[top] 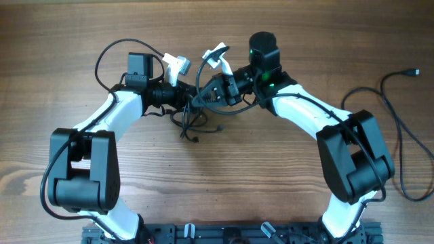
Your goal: Untangle cables
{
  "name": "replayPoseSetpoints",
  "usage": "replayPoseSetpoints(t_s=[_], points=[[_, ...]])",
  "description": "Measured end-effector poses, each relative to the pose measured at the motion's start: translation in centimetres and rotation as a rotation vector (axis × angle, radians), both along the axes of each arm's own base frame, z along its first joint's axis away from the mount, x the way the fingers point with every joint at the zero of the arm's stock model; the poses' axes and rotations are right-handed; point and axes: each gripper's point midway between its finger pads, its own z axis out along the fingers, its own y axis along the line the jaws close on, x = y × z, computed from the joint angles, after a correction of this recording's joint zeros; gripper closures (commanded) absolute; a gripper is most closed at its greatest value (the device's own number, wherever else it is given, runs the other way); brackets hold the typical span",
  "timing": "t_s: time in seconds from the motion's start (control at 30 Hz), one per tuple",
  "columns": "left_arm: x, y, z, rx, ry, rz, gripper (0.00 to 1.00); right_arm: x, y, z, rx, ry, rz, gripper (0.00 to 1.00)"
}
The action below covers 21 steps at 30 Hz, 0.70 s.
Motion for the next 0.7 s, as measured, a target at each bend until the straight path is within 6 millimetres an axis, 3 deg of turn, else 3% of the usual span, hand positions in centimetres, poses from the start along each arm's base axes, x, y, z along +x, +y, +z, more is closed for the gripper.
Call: replayPoseSetpoints(t_s=[0.03, 0.17, 0.27, 0.3, 0.4, 0.5, 0.7], points=[[0.0, 0.0, 0.0, 0.0, 0.0, 0.0, 0.13, -0.2, 0.1, 0.0, -0.002, 0.005, 0.005, 0.95], [0.0, 0.0, 0.0, -0.002, 0.006, 0.005, 0.34, -0.4, 0.4, 0.0, -0.006, 0.013, 0.013, 0.95], [0.2, 0.1, -0.1, 0.005, 0.006, 0.015, 0.89, -0.6, 0.5, 0.0, -0.007, 0.013, 0.017, 0.95], [0.4, 0.2, -0.1, 0.012, 0.008, 0.029, 0.96, -0.6, 0.5, 0.0, -0.006, 0.012, 0.018, 0.95], [1.5, 1.3, -0.9, 0.069, 0.034, 0.13, 0.96, -0.6, 0.5, 0.0, -0.006, 0.013, 0.019, 0.96], [2.8, 3.7, -2.4, 0.162, 0.112, 0.323, 0.96, -0.6, 0.5, 0.0, -0.012, 0.025, 0.018, 0.96], [3.0, 10.7, -5.4, 0.361, 0.287, 0.771, 0.96, 1.0, -0.9, 0.0, -0.041, 0.089, -0.03, 0.96]])
